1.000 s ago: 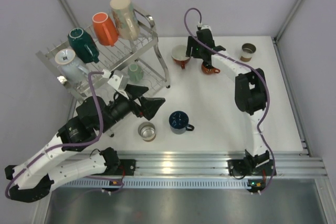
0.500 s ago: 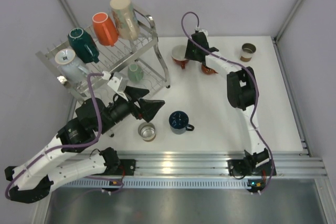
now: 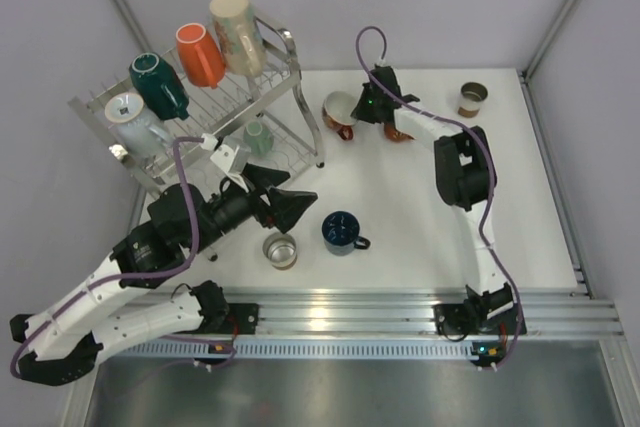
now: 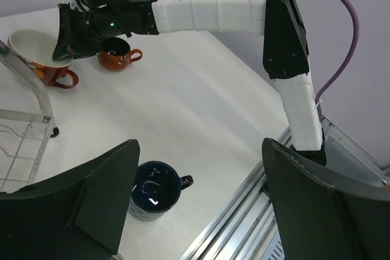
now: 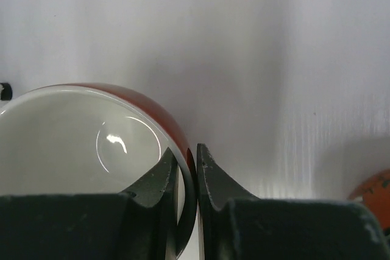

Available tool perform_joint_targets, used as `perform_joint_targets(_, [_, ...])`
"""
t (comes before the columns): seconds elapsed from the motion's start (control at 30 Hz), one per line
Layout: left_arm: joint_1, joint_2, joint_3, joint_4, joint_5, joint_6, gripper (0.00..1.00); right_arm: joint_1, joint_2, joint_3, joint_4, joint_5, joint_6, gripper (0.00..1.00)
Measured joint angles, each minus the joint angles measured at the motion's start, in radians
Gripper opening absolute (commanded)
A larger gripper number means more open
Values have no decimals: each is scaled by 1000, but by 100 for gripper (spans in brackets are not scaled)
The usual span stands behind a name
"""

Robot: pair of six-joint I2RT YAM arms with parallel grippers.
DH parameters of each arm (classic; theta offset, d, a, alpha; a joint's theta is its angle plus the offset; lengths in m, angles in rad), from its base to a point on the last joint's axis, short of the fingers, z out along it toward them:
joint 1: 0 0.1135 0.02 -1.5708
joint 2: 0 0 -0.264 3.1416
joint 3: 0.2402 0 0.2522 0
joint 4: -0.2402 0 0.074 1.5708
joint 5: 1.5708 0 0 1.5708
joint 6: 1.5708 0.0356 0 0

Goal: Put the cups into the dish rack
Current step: Grab a cup with the right arm, then pass the cup from the right arm to the left

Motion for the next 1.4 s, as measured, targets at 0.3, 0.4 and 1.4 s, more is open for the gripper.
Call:
perform_joint_targets(0.3, [0, 91, 87, 20, 67, -1, 86, -103, -451, -427, 127, -173, 152, 0])
perform_joint_targets(0.4, [0, 124, 103, 64, 113, -8, 86, -155, -749, -657, 268, -231, 227, 0])
perform_joint_targets(1.4, [-25, 585, 141, 576, 428, -137, 84, -174, -1508, -1336, 1156, -540, 982, 0])
